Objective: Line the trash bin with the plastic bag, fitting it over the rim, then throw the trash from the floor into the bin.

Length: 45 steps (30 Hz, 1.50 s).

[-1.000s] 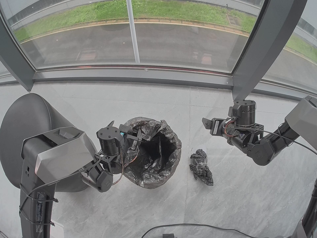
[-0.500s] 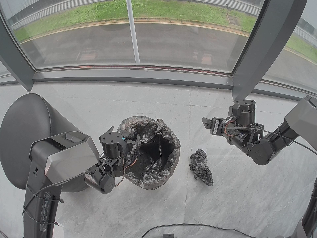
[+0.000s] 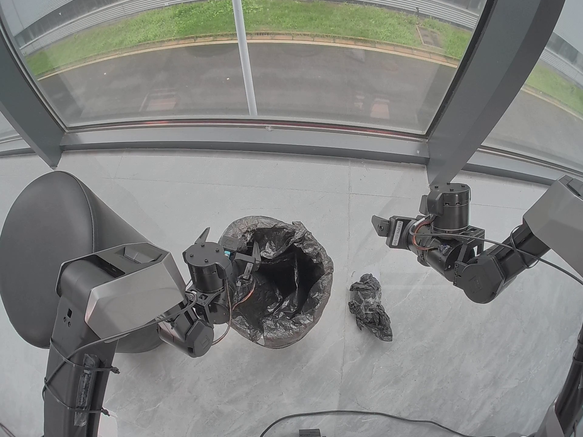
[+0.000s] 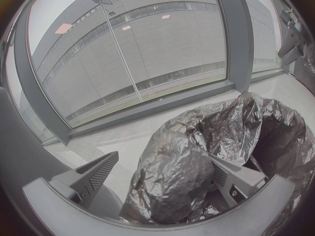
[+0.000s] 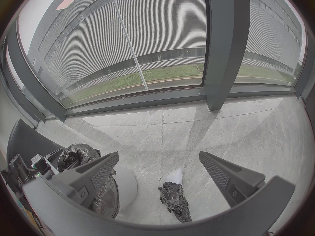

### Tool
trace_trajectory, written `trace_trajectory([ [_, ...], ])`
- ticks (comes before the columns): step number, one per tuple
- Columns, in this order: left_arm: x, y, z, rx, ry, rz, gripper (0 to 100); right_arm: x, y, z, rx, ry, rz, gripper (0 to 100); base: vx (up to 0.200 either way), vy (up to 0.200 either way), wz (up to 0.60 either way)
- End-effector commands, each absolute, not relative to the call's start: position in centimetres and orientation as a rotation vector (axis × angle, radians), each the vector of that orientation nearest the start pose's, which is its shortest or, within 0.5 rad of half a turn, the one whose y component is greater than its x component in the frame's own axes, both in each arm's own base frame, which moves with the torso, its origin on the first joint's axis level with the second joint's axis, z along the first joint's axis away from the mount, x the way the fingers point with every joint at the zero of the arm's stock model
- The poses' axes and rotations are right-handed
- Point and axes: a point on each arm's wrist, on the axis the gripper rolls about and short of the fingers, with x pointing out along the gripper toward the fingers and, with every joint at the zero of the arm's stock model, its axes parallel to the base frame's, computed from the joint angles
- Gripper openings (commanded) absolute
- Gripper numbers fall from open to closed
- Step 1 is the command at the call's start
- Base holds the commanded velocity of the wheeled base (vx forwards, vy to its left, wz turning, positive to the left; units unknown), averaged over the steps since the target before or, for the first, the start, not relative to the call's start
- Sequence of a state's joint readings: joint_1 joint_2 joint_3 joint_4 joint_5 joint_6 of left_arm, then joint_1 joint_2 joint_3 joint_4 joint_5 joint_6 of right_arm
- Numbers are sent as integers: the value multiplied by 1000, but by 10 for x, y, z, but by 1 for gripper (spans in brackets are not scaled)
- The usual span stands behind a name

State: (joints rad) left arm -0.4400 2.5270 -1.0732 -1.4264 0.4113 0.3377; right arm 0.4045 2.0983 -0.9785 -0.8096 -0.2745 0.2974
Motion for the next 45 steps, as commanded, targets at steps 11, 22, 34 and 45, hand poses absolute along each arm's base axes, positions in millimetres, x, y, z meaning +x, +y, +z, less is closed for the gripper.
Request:
trace_trajectory([
  [11,376,-197,30,318,-50,-62,100,363,149,103,189,311,84,100,0,0,0],
  [22,318,-173,109,0,-130,-80,100,363,149,94,187,341,109,100,0,0,0],
  [34,274,-70,116,-278,-50,148,100,366,149,84,178,365,104,100,0,0,0],
  [45,257,-59,157,-352,-139,151,100,364,135,77,146,385,131,100,0,0,0],
])
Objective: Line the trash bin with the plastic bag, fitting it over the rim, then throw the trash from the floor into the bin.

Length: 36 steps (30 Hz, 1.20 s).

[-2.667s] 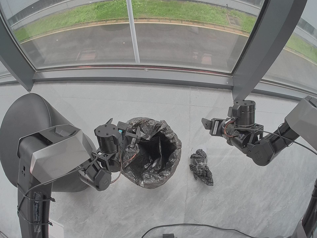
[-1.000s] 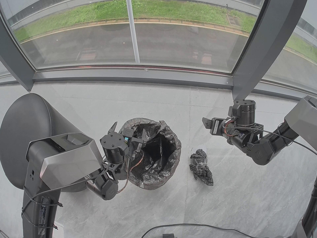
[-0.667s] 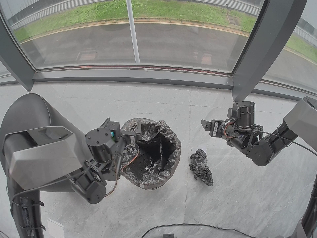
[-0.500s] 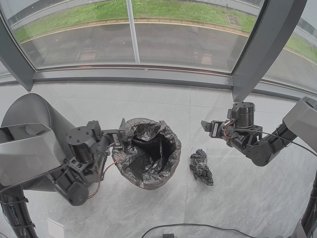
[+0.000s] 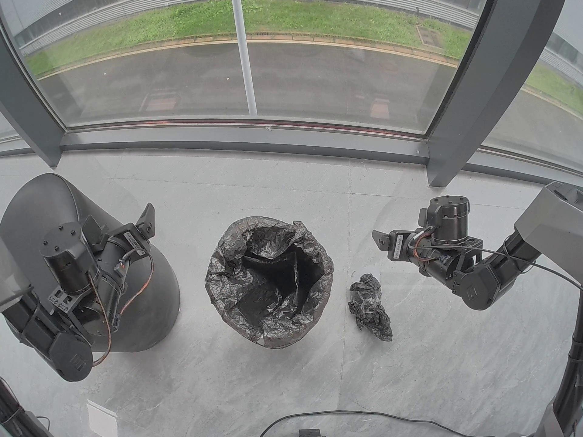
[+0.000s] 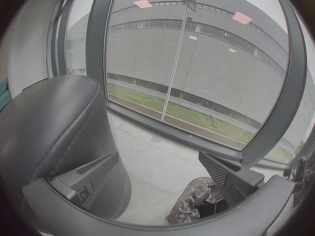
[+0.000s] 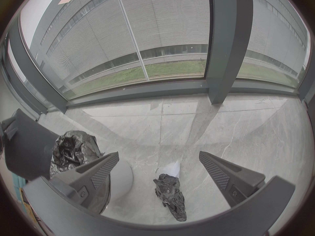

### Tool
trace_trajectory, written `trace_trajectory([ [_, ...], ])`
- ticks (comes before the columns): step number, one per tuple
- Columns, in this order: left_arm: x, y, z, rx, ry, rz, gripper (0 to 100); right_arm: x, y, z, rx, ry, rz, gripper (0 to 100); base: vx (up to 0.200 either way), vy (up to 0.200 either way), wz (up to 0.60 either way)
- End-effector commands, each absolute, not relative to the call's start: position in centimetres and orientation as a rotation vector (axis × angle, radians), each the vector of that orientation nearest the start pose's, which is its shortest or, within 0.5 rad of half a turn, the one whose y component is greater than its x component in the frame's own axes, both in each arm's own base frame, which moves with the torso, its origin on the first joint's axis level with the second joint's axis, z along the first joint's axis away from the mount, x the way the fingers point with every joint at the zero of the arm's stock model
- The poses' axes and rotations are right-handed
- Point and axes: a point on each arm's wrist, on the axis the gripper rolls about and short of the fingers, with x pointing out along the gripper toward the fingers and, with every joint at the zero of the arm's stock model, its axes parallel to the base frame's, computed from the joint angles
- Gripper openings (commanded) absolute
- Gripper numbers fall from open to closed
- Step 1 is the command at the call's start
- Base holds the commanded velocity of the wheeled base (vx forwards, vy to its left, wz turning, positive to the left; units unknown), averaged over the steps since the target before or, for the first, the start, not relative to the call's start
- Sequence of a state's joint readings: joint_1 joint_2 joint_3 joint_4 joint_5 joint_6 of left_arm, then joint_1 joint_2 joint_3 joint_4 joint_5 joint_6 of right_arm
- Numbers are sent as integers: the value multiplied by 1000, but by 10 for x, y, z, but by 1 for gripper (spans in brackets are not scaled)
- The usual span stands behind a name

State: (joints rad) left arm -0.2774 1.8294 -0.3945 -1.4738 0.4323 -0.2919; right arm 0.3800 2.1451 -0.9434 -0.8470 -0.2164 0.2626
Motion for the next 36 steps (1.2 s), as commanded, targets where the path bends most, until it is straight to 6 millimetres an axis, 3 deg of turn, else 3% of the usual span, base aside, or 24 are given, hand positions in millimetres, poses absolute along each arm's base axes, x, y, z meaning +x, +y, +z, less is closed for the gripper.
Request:
trace_trajectory([
  [1,256,-59,159,-361,-142,150,100,364,136,77,142,387,137,100,0,0,0],
  [7,246,-59,174,-422,-109,131,100,390,145,106,0,439,183,100,0,0,0],
  [9,242,-50,180,-470,-73,90,100,401,151,120,-13,505,194,100,0,0,0],
  [11,238,-44,182,-486,-55,66,100,403,154,122,-19,524,202,100,0,0,0],
  [14,212,-37,194,-540,39,-117,100,409,169,120,-40,573,228,100,0,0,0],
  [20,165,-38,196,-500,228,-365,100,406,185,92,-86,653,267,100,0,0,0],
  [24,125,-37,196,-411,264,-399,100,405,185,72,-97,705,287,100,0,0,0],
  [25,125,-37,196,-411,264,-399,100,405,185,72,-97,705,287,100,0,0,0],
  [26,96,-30,193,-370,302,-358,100,411,185,54,-125,732,287,100,0,0,0],
  [27,84,-25,190,-347,332,-326,100,415,183,45,-138,744,286,100,0,0,0],
  [28,84,-25,190,-347,332,-326,100,415,183,45,-138,744,286,100,0,0,0],
  [29,63,-17,179,-311,378,-223,100,427,177,29,-159,757,273,100,0,0,0],
  [30,61,-16,178,-309,380,-215,100,428,177,28,-160,755,272,100,0,0,0],
  [32,37,-8,161,-298,363,-110,100,444,176,10,-164,764,262,100,0,0,0],
  [36,21,-2,141,-283,308,-48,100,455,177,0,-180,776,256,100,0,0,0],
])
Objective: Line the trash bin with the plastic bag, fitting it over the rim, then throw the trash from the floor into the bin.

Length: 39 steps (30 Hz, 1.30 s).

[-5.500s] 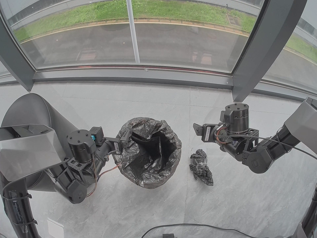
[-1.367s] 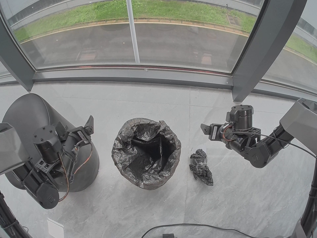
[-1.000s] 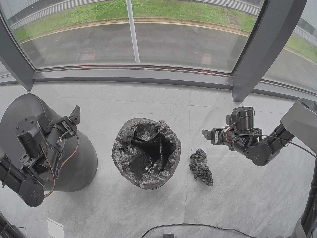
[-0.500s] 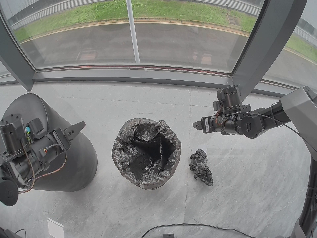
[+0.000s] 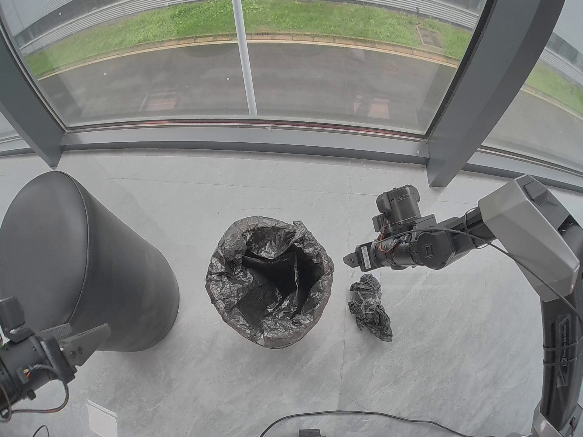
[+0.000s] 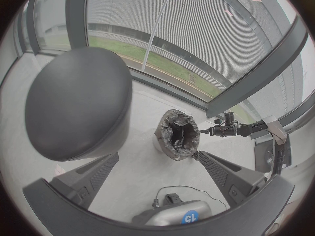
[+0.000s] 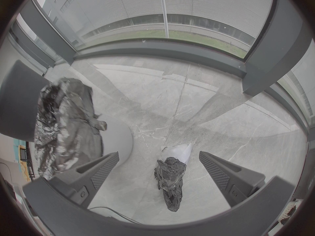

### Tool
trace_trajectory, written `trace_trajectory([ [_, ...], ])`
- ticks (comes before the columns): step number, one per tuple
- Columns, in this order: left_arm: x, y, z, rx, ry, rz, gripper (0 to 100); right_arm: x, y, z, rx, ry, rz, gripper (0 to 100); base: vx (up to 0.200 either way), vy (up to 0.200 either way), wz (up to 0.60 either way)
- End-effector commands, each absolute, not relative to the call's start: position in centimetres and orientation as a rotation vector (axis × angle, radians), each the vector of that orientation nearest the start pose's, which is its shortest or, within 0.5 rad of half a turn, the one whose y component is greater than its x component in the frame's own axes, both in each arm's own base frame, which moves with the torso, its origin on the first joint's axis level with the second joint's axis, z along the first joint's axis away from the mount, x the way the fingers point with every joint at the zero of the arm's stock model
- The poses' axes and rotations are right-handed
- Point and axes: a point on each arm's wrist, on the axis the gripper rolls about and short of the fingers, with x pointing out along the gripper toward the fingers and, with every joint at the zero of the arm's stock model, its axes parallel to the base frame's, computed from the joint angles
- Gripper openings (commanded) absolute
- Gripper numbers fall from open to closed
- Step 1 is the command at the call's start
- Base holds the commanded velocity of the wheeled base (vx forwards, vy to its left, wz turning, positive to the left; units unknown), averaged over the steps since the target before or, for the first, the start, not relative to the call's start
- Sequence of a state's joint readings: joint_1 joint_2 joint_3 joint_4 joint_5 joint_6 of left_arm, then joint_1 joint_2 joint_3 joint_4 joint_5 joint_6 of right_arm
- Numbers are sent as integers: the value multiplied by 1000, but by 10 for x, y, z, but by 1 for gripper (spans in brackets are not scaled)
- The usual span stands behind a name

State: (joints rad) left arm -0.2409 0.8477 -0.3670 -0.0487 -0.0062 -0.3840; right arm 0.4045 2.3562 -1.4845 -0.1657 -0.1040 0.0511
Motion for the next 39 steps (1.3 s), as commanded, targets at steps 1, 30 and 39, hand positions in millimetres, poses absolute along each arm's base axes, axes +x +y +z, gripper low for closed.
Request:
trace_trajectory([
  [1,21,-1,139,-276,309,-33,100,458,177,-2,-185,776,254,100,0,0,0],
  [30,0,8,90,-183,270,172,100,455,161,-67,-443,1283,331,100,0,0,0],
  [39,-2,8,87,-187,261,171,100,440,178,-110,-459,1371,326,100,0,0,0],
])
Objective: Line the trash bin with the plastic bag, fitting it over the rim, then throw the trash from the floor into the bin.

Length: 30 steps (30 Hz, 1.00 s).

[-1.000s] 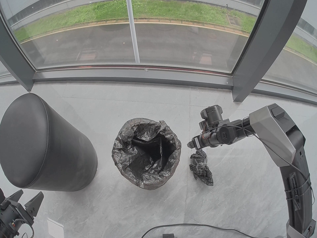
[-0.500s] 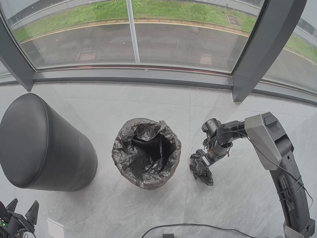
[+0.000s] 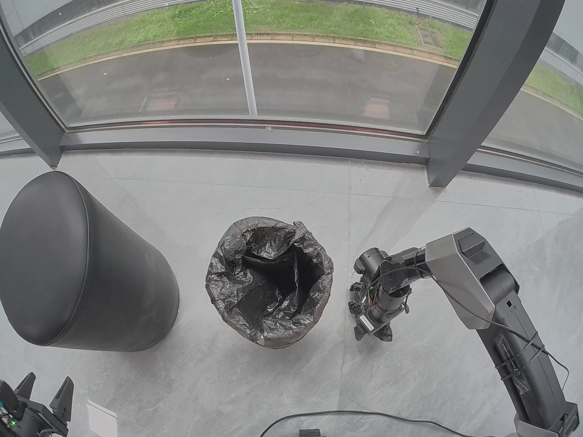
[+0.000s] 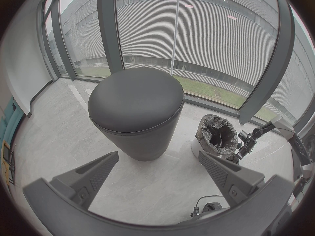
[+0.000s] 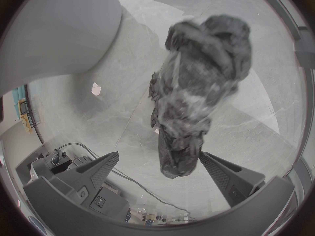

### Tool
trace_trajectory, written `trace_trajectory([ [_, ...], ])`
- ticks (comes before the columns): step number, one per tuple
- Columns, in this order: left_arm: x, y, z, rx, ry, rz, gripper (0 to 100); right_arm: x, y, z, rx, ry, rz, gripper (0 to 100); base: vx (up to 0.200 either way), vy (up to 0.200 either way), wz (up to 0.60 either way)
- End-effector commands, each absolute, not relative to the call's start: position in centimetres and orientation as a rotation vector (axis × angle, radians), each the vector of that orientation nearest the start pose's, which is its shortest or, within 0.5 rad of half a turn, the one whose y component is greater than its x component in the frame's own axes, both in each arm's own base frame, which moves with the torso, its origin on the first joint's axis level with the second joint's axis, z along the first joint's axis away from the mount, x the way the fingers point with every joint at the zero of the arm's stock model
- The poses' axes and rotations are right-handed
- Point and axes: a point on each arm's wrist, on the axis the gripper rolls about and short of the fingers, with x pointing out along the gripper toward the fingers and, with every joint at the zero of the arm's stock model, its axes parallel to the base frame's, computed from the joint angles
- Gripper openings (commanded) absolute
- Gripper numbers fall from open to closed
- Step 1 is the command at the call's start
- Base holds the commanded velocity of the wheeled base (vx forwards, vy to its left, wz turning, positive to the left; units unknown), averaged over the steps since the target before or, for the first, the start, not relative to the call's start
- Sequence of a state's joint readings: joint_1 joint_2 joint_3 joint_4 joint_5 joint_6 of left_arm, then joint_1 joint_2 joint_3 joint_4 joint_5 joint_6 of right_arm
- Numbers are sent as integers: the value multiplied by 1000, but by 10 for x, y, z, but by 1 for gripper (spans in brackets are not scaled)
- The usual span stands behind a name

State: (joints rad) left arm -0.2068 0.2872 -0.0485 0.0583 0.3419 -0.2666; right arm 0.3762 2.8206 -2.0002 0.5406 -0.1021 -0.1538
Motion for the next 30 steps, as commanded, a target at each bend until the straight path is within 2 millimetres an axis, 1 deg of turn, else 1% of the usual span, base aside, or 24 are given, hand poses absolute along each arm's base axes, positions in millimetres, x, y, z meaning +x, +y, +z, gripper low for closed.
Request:
trace_trajectory([
  [1,-2,8,87,-188,259,170,100,438,178,-115,-452,1382,319,100,0,0,0],
  [2,-2,8,87,-188,256,170,100,436,177,-121,-448,1403,311,100,0,0,0],
  [3,-3,8,87,-189,253,170,100,435,177,-124,-447,1417,307,0,0,0,0],
  [4,-3,8,87,-189,253,170,100,434,177,-125,-447,1423,306,0,0,0,0],
  [5,-3,8,87,-189,255,170,100,430,175,-133,-450,1460,300,0,0,0,0],
  [12,-3,8,86,-190,248,169,100,421,163,-159,-428,1568,246,0,0,0,0],
  [15,-3,8,86,-191,242,168,100,417,160,-164,-431,1608,243,0,0,0,0],
  [17,-4,8,86,-192,239,168,100,408,156,-173,-443,1685,233,0,0,0,0],
  [19,-4,9,86,-195,236,167,100,400,153,-176,-454,1762,220,0,0,0,0],
  [20,-4,9,86,-195,236,167,100,400,153,-176,-454,1762,220,0,0,0,0],
  [21,-5,9,86,-197,228,166,100,396,152,-170,-456,1814,206,0,0,0,0],
  [22,-5,9,86,-198,224,166,100,397,153,-164,-449,1815,198,0,0,0,0],
  [26,-7,9,86,-203,202,163,100,406,156,-138,-420,1747,184,0,0,0,0],
  [30,-7,9,86,-204,198,162,100,418,161,-121,-410,1631,175,0,0,0,0],
])
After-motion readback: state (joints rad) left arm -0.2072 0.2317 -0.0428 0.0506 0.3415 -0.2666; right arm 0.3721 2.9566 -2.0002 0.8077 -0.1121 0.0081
